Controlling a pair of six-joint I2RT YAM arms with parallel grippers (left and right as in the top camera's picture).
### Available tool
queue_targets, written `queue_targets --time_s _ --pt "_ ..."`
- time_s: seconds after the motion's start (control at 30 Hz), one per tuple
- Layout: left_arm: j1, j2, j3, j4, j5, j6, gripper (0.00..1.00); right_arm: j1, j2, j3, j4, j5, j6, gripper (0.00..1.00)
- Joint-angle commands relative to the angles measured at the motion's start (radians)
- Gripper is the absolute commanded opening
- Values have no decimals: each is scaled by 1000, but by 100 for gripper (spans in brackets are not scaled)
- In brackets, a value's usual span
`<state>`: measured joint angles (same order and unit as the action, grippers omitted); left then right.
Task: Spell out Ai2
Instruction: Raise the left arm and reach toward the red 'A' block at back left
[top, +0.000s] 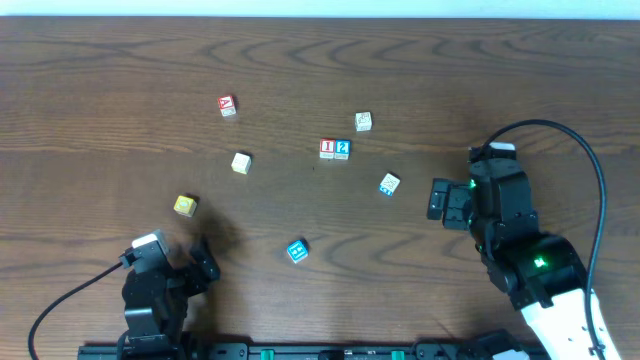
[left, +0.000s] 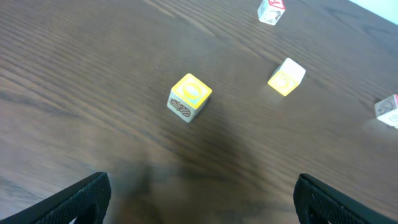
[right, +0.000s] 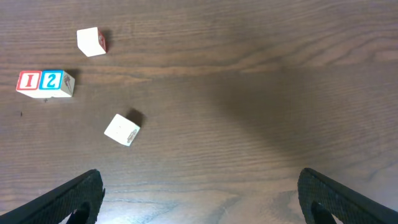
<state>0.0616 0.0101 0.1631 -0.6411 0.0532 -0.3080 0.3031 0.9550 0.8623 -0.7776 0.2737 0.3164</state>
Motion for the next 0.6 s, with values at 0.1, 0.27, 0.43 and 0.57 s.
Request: queue_targets --time_s 0.1,0.27,0.43,0.57 --pt "-3 -4 -7 85 50 63 95 -10 2 -5 -1 14 -18 99" --pt "-3 18 -7 249 8 183 95 -10 2 -5 -2 14 -18 99" --pt "-3 195 -6 431 -12 254 95 -10 2 -5 -2 14 -18 99" --pt "-3 408 6 607 -12 282 95 -10 2 -5 -2 14 -18 99"
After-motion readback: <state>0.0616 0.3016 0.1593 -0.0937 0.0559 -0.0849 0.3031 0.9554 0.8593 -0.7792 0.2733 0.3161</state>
